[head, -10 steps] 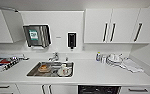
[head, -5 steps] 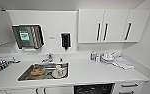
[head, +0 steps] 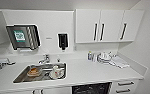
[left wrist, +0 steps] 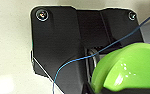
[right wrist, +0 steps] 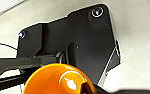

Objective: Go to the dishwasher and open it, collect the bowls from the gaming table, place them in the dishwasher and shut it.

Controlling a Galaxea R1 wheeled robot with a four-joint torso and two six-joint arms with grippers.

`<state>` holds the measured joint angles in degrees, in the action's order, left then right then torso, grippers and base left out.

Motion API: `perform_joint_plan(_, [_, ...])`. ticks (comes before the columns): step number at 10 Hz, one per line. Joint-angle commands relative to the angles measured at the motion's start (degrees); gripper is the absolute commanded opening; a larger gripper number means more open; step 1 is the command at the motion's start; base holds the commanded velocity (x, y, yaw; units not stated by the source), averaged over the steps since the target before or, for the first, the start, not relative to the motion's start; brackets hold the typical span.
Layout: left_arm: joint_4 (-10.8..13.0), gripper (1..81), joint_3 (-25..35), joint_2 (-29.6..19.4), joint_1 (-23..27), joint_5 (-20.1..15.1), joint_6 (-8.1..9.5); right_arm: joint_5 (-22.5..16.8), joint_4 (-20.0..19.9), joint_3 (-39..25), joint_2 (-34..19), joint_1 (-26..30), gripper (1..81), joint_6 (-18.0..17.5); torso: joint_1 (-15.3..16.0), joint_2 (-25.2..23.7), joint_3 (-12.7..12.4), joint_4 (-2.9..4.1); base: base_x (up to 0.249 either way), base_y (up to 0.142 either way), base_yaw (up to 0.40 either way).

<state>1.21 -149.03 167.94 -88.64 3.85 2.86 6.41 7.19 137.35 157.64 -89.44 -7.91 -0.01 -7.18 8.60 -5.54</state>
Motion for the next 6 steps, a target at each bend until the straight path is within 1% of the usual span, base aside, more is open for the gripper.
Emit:
perform_joint_plan(1, [0.0, 1.0, 0.2, -0.3, 2.5, -3.1, -0.14, -2.6, 0.4, -0.3, -1.1, 2.6, 1.0, 0.2, 0.0, 0.0, 0.0, 0.00, 0.089, 0.000, 0.000])
perform_joint_plan(2, [0.0, 1.0, 0.1, -0.3, 2.5, -3.1, -0.14, -2.6, 0.3, -0.3, -1.2, 2.6, 1.0, 0.1, 0.0, 0.0, 0.0, 0.00, 0.072, 0.000, 0.000])
perform_joint_plan(6, [-0.1, 1.0, 0.3, -0.7, 2.5, -2.8, -0.14, -2.9, 0.2, -1.0, -1.2, 2.6, 1.0, -0.6, 0.0, 0.0, 0.0, 0.00, 0.000, 0.000, 0.000])
